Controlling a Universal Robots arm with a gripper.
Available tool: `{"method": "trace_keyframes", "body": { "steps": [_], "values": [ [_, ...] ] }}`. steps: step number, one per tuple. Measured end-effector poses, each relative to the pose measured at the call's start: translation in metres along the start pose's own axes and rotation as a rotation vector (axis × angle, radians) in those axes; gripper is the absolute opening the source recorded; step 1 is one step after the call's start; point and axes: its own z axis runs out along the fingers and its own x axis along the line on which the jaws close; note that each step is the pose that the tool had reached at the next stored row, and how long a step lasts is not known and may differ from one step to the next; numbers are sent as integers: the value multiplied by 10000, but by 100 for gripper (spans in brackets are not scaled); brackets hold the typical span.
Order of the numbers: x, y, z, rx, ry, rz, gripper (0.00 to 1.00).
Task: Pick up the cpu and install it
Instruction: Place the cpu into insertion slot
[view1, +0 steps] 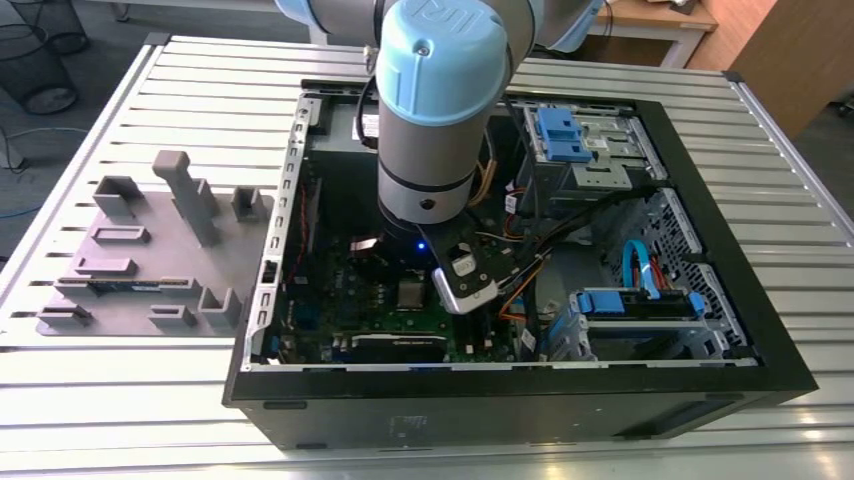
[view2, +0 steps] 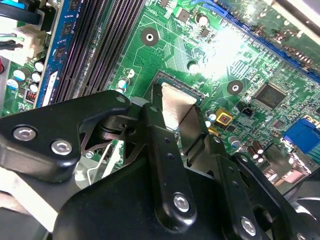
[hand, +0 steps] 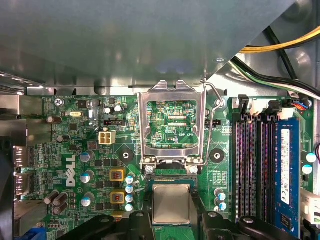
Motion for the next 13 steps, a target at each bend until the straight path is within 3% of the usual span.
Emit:
{"method": "trace_keyframes", "body": {
  "steps": [13],
  "values": [
    [-5,-4,8,7,3,2,38]
  ]
}}
